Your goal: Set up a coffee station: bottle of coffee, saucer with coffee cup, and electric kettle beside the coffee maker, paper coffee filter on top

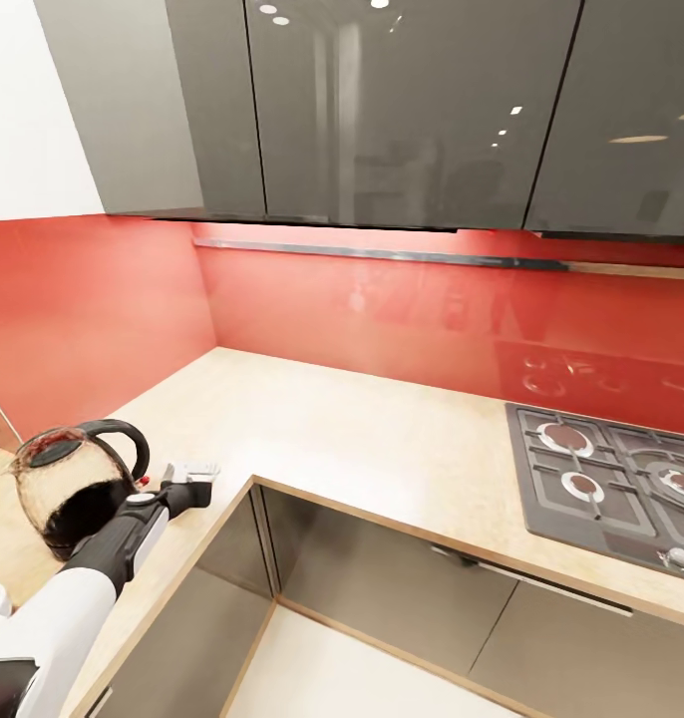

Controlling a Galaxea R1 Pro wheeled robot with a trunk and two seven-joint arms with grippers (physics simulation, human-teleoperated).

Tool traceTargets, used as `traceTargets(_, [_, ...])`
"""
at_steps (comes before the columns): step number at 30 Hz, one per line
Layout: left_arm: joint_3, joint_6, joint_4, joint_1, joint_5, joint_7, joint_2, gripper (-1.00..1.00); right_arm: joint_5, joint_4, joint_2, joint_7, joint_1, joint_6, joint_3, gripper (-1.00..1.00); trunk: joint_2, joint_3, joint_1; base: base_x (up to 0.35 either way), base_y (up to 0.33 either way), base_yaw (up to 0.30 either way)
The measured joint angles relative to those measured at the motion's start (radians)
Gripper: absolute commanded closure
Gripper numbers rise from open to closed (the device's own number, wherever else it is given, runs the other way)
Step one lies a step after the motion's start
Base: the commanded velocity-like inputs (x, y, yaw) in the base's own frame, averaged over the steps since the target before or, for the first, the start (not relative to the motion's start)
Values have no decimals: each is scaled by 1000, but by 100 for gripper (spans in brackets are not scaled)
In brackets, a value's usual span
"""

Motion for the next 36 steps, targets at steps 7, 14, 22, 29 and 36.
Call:
traceTargets(7, [1,0,-1,0,4,-1,0,100,0,0,0,0,0,0,0,-100,0,0,0,0,0,0])
traceTargets(14, [1,0,-1,0,3,-1,0,100,0,0,0,0,0,0,0,-100,0,0,0,0,0,0])
traceTargets(22, [1,0,-1,0,3,-1,0,100,0,0,0,0,0,0,0,-100,0,0,0,0,0,0])
traceTargets(29, [0,2,-13,0,-1,-1,0,100,0,0,-1,0,0,0,0,-100,0,0,0,0,0,0])
traceTargets(36, [0,6,-16,-2,-1,0,-1,100,0,-1,0,0,0,1,1,-100,0,0,0,0,0,0])
